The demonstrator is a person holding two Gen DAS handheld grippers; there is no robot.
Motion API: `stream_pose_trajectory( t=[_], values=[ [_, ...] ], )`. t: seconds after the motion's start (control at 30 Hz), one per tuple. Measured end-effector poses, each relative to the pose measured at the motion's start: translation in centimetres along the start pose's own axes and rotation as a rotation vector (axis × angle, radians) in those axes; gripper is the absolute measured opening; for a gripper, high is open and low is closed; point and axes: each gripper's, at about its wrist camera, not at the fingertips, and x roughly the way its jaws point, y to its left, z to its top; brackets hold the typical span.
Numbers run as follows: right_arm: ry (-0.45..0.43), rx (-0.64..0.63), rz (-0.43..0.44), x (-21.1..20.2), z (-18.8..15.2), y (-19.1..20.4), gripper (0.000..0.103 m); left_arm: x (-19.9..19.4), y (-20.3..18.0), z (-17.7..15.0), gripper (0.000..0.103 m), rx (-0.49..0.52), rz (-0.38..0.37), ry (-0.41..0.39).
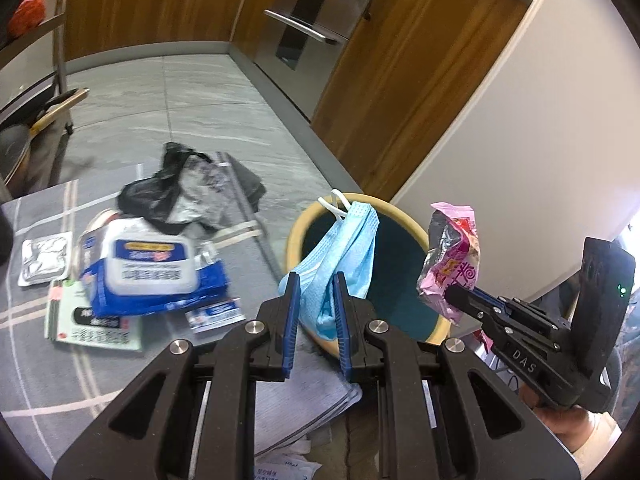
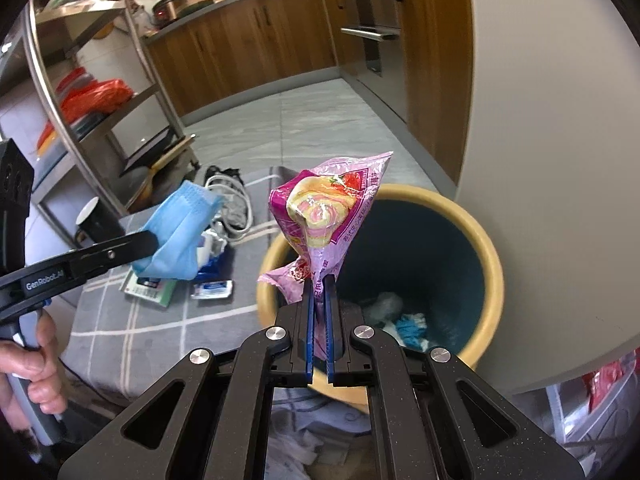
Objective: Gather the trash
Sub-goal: 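Carry the mask and wrapper over the bin and open both grippers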
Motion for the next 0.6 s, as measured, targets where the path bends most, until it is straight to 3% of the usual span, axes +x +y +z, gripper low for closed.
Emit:
stream_pose_trajectory(
  t=[0.27, 0.6],
  values=[
    [0.022, 0.022, -0.035, 0.6, -0.6, -2.1, 0.006, 3.8, -3.6, 0.6, 0.016, 0.057, -0.014, 0.03],
    [0.087, 0.035, -0.059, 3.0, -1.5, -3.5, 0.006, 7.5, -3.8, 0.5, 0.016, 0.06, 0.008, 0.077]
  ],
)
